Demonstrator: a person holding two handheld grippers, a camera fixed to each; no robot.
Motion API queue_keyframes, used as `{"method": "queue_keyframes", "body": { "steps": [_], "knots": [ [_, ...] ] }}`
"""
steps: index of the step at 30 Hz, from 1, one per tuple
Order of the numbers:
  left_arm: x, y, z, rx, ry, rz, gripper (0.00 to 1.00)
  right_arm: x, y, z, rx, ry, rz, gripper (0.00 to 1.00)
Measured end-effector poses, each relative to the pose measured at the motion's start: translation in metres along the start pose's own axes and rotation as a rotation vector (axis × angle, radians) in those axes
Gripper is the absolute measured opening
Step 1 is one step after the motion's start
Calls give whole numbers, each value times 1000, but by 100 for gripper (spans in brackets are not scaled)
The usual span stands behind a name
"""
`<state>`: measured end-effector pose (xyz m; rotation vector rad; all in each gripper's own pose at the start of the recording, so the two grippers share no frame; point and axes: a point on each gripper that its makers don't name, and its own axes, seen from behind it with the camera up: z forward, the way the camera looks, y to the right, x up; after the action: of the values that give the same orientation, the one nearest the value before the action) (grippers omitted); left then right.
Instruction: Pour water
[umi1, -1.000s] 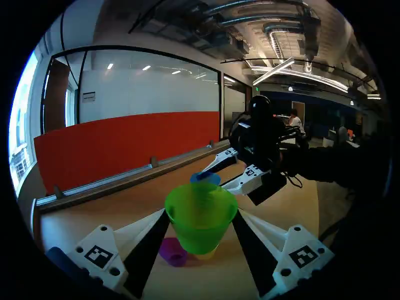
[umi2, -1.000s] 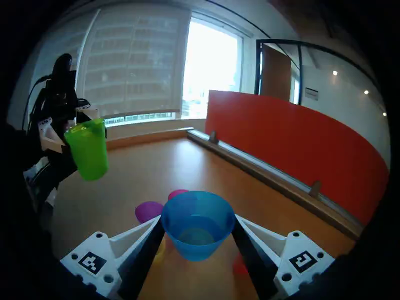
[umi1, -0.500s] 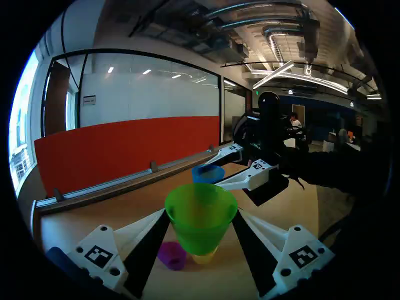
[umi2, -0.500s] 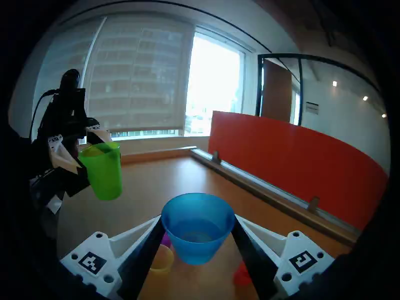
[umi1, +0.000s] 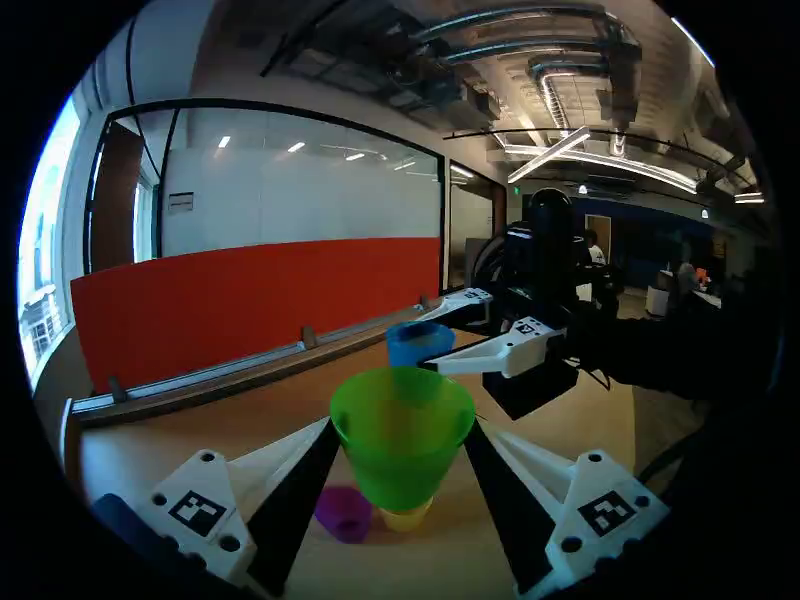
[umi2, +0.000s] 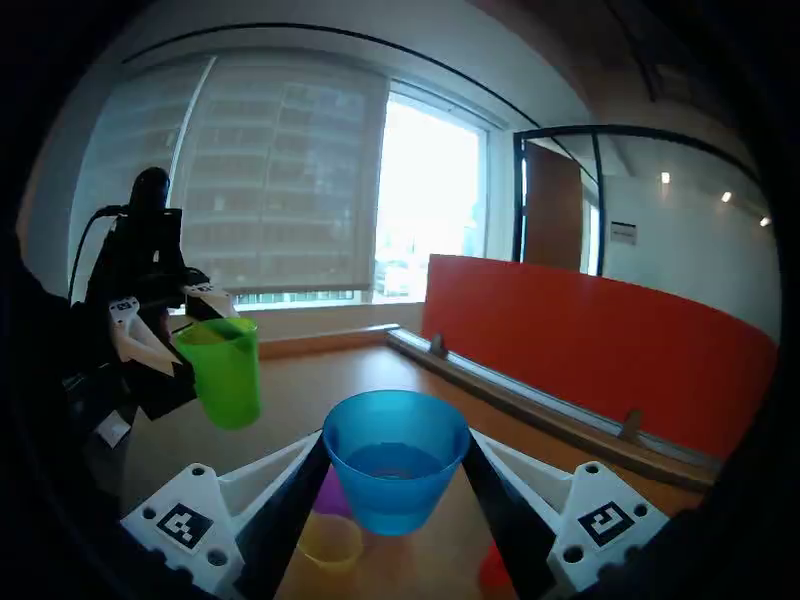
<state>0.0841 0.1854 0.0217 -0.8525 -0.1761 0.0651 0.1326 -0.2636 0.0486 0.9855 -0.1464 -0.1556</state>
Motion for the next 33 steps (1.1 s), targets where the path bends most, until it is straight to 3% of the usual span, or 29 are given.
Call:
{"method": "queue_keyframes", "body": {
  "steps": [33],
  "knots": [
    [30,-5,-1,34,97,-14,86,24,-3,-4,-1,62,6,91]
  ]
}}
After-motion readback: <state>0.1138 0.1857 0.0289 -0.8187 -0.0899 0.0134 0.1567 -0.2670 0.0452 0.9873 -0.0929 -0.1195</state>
